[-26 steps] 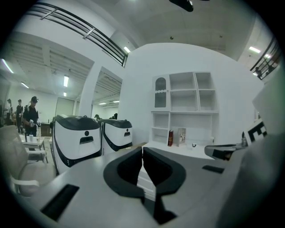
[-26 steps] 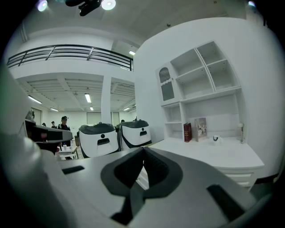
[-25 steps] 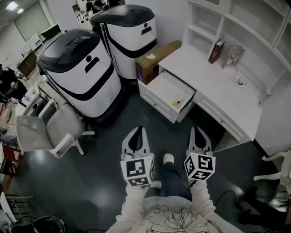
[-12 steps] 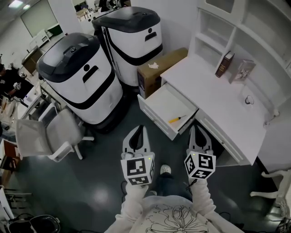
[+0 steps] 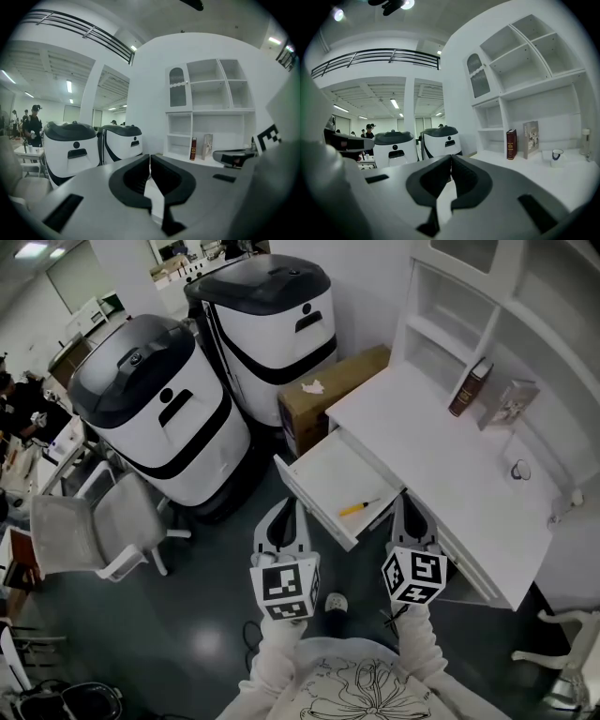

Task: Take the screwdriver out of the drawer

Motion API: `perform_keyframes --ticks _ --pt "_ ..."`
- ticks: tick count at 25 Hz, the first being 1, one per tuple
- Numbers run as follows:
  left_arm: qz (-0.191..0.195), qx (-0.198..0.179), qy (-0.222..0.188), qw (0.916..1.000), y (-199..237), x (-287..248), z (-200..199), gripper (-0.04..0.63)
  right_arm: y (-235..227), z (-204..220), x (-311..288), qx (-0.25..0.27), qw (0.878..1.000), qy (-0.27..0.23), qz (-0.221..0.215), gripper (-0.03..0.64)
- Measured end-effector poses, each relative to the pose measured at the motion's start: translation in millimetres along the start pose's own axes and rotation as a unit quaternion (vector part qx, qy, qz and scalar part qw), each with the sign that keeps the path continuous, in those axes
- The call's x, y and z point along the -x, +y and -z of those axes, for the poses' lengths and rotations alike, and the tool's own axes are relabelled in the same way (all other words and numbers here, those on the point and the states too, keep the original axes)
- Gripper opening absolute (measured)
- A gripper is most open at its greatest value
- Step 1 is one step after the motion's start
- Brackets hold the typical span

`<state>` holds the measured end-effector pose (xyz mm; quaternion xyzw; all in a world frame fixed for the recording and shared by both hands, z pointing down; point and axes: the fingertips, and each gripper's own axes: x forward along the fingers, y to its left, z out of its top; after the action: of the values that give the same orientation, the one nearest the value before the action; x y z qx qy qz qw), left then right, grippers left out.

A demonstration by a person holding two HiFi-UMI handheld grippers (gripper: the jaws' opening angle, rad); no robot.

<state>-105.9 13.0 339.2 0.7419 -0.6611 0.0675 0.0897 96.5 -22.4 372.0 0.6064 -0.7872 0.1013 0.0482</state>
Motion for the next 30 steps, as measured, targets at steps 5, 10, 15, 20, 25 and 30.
perform_keyframes --ticks 5,10,15,20,25,30 --pt "0.000 0.000 0.013 0.9999 -4 -24 6 0.010 -14 6 -20 -0.005 1.000 0.009 0.002 0.003" --pt "0.000 0.000 0.027 0.9996 -1 -41 13 0.009 -18 11 -34 -0.010 1.000 0.018 0.005 0.003" --pt "0.004 0.001 0.037 0.9993 6 -63 17 0.009 -21 17 -54 -0.012 0.999 0.029 0.010 0.003" --pt "0.013 0.003 0.047 0.9988 19 -93 20 0.009 -17 22 -82 -0.014 0.999 0.040 0.018 0.003" --pt "0.029 0.003 0.062 0.9977 28 -132 24 0.009 -17 27 -115 -0.014 0.998 0.054 0.028 0.003" --pt "0.045 0.004 0.080 0.9958 33 -170 32 0.009 -23 34 -145 -0.014 0.997 0.067 0.040 0.003"
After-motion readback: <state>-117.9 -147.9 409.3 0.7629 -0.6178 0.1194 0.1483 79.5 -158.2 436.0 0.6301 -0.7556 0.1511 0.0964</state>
